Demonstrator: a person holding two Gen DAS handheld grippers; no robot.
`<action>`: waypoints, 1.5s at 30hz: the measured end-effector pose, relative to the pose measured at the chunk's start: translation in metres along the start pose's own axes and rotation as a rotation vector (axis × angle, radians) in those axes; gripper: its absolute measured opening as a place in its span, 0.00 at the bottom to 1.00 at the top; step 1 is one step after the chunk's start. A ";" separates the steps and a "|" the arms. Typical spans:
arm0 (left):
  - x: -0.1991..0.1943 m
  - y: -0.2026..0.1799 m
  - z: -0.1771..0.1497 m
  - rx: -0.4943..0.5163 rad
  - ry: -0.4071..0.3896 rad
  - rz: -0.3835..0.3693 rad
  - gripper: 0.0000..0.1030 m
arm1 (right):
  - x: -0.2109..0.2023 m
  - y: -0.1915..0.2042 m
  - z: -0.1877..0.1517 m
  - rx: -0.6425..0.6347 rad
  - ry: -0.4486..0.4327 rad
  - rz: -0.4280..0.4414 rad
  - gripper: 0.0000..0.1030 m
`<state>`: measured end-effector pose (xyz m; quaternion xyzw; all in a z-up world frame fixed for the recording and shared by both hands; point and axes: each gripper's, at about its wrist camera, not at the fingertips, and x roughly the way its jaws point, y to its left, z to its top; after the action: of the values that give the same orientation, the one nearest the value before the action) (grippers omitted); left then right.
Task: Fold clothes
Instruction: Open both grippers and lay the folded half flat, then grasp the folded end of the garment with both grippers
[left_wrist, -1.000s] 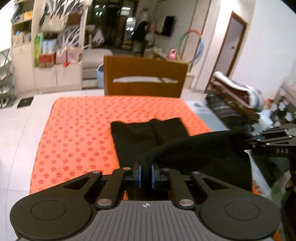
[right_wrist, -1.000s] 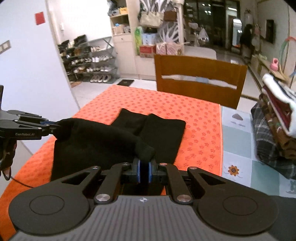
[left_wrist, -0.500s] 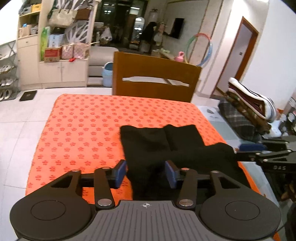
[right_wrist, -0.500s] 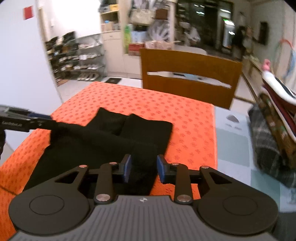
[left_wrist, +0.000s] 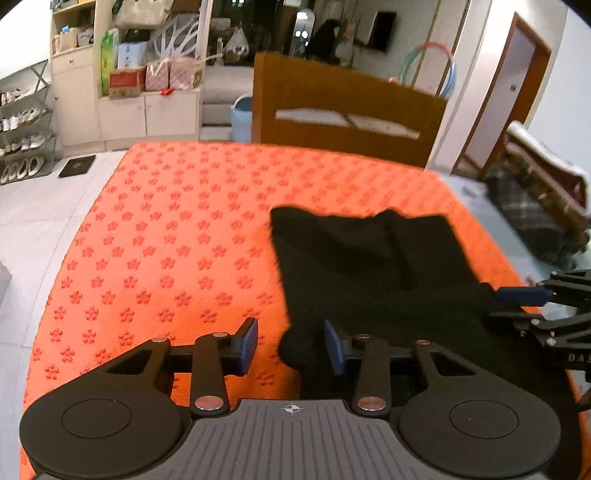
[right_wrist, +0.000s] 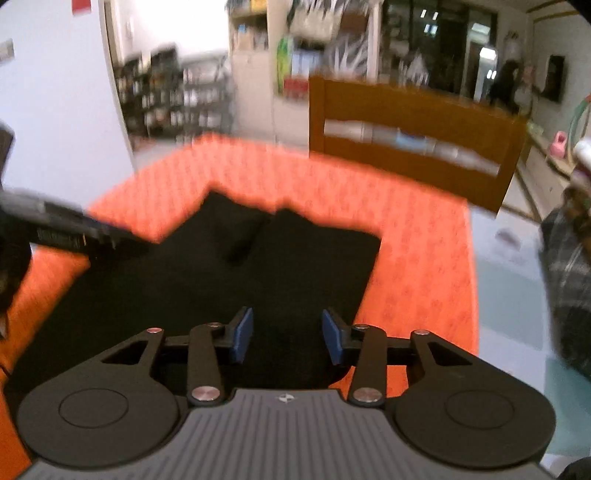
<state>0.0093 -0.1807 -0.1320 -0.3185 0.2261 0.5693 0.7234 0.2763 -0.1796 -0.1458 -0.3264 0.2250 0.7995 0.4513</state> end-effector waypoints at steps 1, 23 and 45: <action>0.000 0.001 -0.001 0.002 -0.001 -0.003 0.42 | -0.001 0.000 -0.001 0.006 -0.004 -0.003 0.45; -0.124 -0.023 -0.097 0.110 0.033 -0.173 0.61 | -0.146 0.057 -0.106 0.012 -0.034 0.080 0.66; -0.141 -0.056 -0.125 0.300 0.041 -0.170 0.16 | -0.163 0.084 -0.119 -0.069 -0.071 0.048 0.19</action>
<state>0.0328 -0.3746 -0.1104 -0.2364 0.2957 0.4592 0.8037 0.3036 -0.3926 -0.1039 -0.3078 0.1891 0.8283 0.4283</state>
